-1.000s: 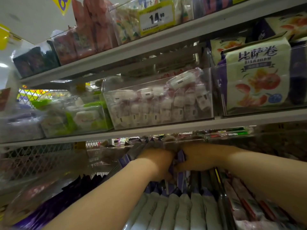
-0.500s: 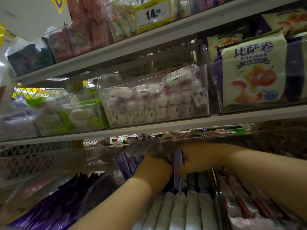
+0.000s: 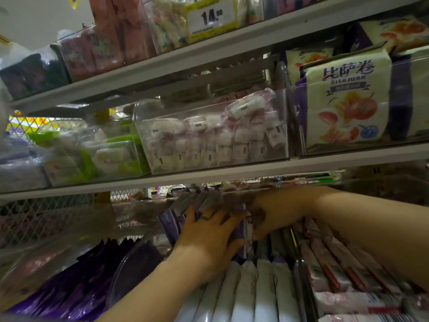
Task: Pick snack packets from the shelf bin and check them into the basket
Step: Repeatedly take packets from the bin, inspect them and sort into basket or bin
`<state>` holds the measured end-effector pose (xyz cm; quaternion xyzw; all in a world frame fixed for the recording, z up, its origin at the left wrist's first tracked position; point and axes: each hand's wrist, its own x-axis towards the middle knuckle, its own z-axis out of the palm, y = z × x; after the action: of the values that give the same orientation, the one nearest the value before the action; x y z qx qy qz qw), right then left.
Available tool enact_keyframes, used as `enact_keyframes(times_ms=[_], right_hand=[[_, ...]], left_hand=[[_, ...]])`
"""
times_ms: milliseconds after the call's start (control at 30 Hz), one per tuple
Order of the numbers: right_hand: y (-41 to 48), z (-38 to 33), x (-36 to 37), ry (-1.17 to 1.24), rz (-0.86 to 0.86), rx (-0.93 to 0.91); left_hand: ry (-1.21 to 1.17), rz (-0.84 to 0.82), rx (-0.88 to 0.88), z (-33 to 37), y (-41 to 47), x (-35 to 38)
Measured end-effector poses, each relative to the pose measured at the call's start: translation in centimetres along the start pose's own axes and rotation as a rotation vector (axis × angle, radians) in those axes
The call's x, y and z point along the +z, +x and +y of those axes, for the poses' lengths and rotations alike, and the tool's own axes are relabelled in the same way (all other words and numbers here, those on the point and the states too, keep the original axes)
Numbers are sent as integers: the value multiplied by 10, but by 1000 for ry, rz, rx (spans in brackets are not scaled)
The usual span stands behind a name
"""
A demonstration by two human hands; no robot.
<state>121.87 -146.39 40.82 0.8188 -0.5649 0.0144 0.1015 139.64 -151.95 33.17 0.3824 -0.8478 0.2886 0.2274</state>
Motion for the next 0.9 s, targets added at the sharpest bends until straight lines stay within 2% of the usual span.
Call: enact_keyframes(times_ms=[67,167,367,533,767,900], right_hand=[[-2,-1,-2,-119,-91,35],[3,-15,1,-259,-174,-47],[10,-27,8,-244,-307,-86],[9,-24,3,-237,-333,-79],[10,-21,9,-214,-238,-98],[15,-21,10,-293,-298,-99]], left_hand=[[2,3,-19,-2,-1,7],[-1,24,-56,-2,-3,14],[12,25,-53,6,-1,21],[32,48,-57,6,-6,26],[33,58,-71,5,-7,26],[53,60,-80,5,-8,28]])
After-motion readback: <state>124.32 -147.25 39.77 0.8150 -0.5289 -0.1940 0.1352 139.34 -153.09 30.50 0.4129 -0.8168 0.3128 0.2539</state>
